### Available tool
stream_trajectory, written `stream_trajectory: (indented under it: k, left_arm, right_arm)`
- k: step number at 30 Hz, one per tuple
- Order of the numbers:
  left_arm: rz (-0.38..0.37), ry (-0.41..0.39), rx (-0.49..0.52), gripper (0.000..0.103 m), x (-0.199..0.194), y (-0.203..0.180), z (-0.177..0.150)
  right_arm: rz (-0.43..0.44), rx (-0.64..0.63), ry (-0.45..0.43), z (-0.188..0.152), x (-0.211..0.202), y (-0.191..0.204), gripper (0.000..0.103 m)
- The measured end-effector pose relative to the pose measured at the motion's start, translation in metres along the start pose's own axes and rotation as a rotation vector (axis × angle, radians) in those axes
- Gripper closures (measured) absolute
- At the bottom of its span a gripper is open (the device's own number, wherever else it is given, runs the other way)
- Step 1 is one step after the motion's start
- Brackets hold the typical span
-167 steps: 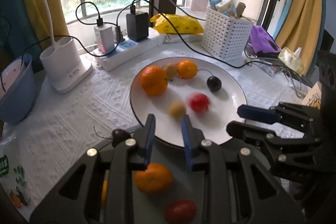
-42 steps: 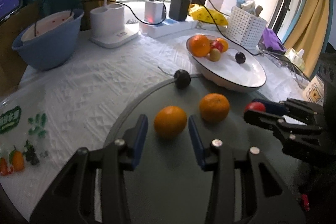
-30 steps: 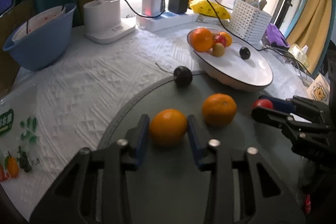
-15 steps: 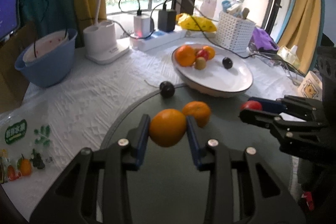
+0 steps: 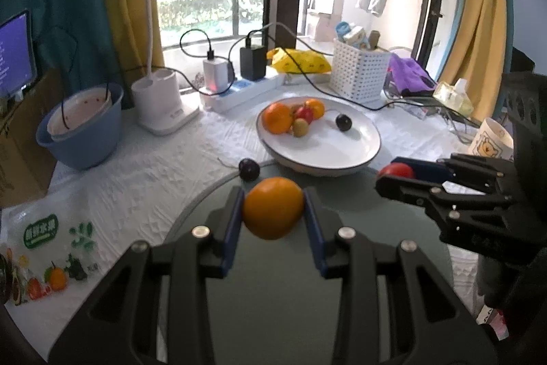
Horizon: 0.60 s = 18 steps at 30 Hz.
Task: Organize fruits
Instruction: 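Carry the tomato with the right gripper while the left carries the orange onto the plate, releasing both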
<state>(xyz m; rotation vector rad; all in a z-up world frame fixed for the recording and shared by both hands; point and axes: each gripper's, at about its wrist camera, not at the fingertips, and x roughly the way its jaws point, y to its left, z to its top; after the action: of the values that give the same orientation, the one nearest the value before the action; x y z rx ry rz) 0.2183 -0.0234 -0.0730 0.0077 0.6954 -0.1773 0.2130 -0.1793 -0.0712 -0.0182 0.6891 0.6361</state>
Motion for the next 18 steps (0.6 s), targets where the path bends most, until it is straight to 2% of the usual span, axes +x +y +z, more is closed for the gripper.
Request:
stream_trajectory:
  k: [10, 18]
  left_arm:
    - [0.006, -0.015, 0.03, 0.067, -0.007, -0.018, 0.01]
    - [-0.019, -0.02, 0.05, 0.067, -0.002, -0.032, 0.017]
  right_arm:
    - [-0.009, 0.017, -0.04, 0.0, -0.016, -0.017, 0.069]
    - [-0.018, 0.033, -0.048, 0.001, -0.019, -0.033, 0.069]
